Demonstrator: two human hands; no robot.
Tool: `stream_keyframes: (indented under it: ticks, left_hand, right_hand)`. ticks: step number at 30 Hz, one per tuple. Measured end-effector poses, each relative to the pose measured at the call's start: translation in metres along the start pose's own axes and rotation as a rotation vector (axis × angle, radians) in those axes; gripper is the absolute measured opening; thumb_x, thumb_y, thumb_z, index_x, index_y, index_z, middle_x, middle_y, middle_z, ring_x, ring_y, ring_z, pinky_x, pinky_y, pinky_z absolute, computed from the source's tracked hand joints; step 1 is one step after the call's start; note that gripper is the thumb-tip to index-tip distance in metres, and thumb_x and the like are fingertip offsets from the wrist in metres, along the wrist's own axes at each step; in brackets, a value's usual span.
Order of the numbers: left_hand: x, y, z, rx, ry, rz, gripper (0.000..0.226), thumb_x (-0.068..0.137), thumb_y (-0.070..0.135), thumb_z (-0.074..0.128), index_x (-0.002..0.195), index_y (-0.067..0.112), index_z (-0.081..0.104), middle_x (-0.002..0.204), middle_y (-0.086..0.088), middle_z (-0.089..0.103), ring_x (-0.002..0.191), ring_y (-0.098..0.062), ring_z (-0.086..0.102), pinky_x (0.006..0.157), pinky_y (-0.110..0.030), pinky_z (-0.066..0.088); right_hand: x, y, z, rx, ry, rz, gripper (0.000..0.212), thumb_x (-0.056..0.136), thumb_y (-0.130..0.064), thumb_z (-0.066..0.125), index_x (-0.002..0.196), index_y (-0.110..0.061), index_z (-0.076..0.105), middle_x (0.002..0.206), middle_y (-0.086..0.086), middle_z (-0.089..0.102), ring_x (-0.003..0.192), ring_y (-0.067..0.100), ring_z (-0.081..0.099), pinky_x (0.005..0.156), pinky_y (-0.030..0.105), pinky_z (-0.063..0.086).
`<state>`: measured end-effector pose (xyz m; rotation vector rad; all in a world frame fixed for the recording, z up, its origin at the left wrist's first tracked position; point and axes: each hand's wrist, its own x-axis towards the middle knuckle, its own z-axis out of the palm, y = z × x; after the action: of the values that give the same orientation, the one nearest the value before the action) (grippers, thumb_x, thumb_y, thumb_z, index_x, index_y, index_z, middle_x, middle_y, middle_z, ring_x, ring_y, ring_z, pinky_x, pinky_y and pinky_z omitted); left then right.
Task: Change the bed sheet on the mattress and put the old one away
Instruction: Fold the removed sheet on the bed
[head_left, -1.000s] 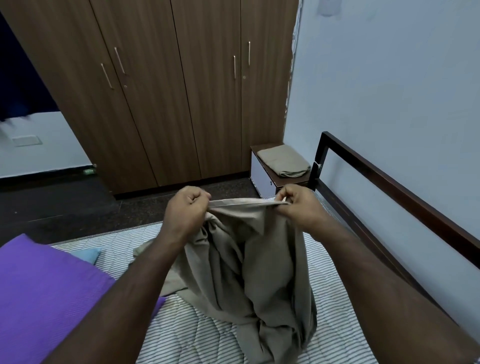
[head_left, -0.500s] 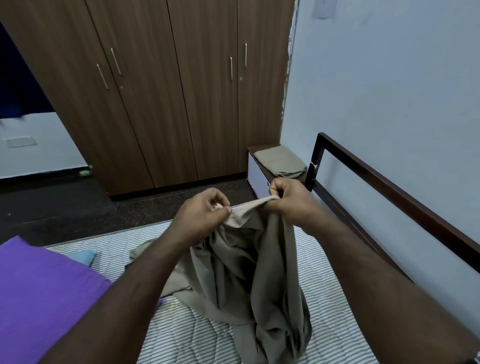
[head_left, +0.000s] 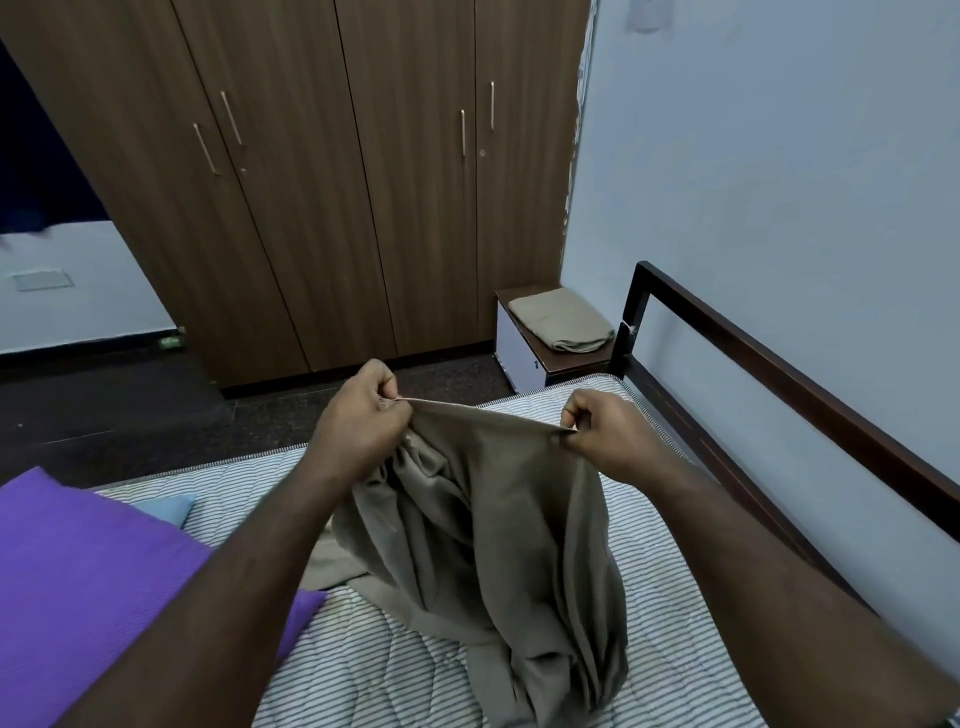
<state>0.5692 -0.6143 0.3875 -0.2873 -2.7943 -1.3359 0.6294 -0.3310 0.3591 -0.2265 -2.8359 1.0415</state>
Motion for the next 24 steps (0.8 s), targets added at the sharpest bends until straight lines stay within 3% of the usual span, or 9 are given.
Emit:
stream_keyframes:
  ticks: [2, 5, 8, 10, 13, 15, 18, 22, 24]
  left_hand:
    - [-0.003, 0.003, 0.004, -0.081, -0.019, -0.011, 0.017, 0.084, 0.009, 0.050, 0.083, 0.026, 0.054, 0.085, -0.002, 0.068, 0.076, -0.026, 0.061, 0.071, -0.044, 0.050]
    - [-0.009, 0.010, 0.013, -0.178, -0.122, 0.055, 0.039, 0.075, 0.008, 0.044, 0.090, 0.034, 0.069, 0.091, 0.006, 0.074, 0.089, -0.017, 0.069, 0.087, -0.046, 0.055]
    - [-0.014, 0.023, 0.022, -0.228, -0.134, 0.068, 0.029, 0.079, 0.019, 0.050, 0.089, 0.032, 0.073, 0.085, 0.004, 0.073, 0.081, -0.017, 0.069, 0.079, -0.044, 0.056]
    - [-0.020, 0.034, 0.026, -0.233, -0.159, 0.108, 0.008, 0.090, 0.036, 0.062, 0.091, 0.033, 0.070, 0.085, 0.005, 0.071, 0.076, -0.004, 0.067, 0.071, -0.033, 0.054]
    - [-0.022, 0.037, 0.029, -0.031, -0.257, 0.135, 0.034, 0.080, 0.057, 0.073, 0.103, 0.040, 0.057, 0.090, 0.013, 0.070, 0.081, -0.002, 0.067, 0.071, -0.032, 0.054]
    - [-0.018, 0.032, 0.028, 0.036, -0.190, 0.140, 0.021, 0.082, 0.045, 0.065, 0.099, 0.039, 0.056, 0.085, 0.014, 0.071, 0.082, -0.011, 0.069, 0.074, -0.039, 0.056]
    - [-0.010, 0.023, 0.021, -0.227, -0.020, 0.046, 0.014, 0.081, 0.023, 0.052, 0.087, 0.031, 0.063, 0.071, 0.005, 0.071, 0.066, -0.014, 0.070, 0.064, -0.040, 0.056]
    - [0.002, 0.018, 0.007, -0.384, 0.153, 0.037, 0.036, 0.086, 0.001, 0.046, 0.081, 0.026, 0.071, 0.074, 0.008, 0.071, 0.062, -0.006, 0.065, 0.061, -0.026, 0.050]
    - [0.006, 0.014, 0.000, -0.416, 0.189, -0.005, 0.043, 0.086, 0.001, 0.045, 0.089, 0.029, 0.078, 0.083, 0.007, 0.075, 0.071, -0.009, 0.069, 0.065, -0.029, 0.054]
  right_hand:
    - [0.002, -0.005, 0.005, 0.152, 0.011, 0.009, 0.015, 0.083, -0.012, 0.071, 0.076, -0.025, 0.066, 0.064, -0.007, 0.061, 0.062, 0.010, 0.054, 0.058, 0.027, 0.042]
    - [0.008, -0.029, 0.010, 0.363, 0.037, -0.061, 0.018, 0.089, -0.009, 0.065, 0.082, -0.024, 0.074, 0.075, -0.011, 0.070, 0.072, 0.007, 0.062, 0.070, 0.030, 0.048]
    - [0.010, -0.059, 0.010, 0.270, 0.047, -0.184, 0.018, 0.090, -0.013, 0.062, 0.089, -0.026, 0.075, 0.086, -0.011, 0.073, 0.085, 0.005, 0.066, 0.077, 0.027, 0.051]
    - [0.012, -0.073, 0.011, 0.204, 0.039, -0.209, 0.014, 0.088, -0.017, 0.063, 0.085, -0.026, 0.073, 0.080, -0.009, 0.072, 0.080, 0.007, 0.066, 0.073, 0.030, 0.053]
    - [0.016, -0.083, 0.011, 0.313, -0.020, -0.146, 0.009, 0.076, -0.030, 0.072, 0.080, -0.022, 0.073, 0.075, -0.003, 0.073, 0.075, 0.017, 0.069, 0.075, 0.043, 0.059]
    - [0.017, -0.080, 0.006, 0.452, -0.116, -0.143, 0.022, 0.071, -0.034, 0.082, 0.083, -0.017, 0.073, 0.072, -0.003, 0.072, 0.067, 0.015, 0.066, 0.068, 0.040, 0.055]
    - [0.010, -0.063, -0.005, 0.437, -0.326, -0.135, 0.027, 0.077, -0.031, 0.087, 0.089, -0.011, 0.073, 0.070, -0.003, 0.070, 0.063, 0.008, 0.059, 0.060, 0.026, 0.047]
    - [0.000, -0.021, 0.003, 0.172, -0.591, -0.007, 0.024, 0.082, -0.028, 0.083, 0.086, -0.006, 0.075, 0.077, 0.012, 0.072, 0.069, 0.020, 0.064, 0.064, 0.034, 0.050]
    - [-0.002, -0.005, 0.009, 0.135, -0.525, 0.014, 0.022, 0.089, -0.026, 0.076, 0.081, -0.006, 0.073, 0.070, 0.009, 0.066, 0.066, 0.022, 0.060, 0.062, 0.034, 0.050]
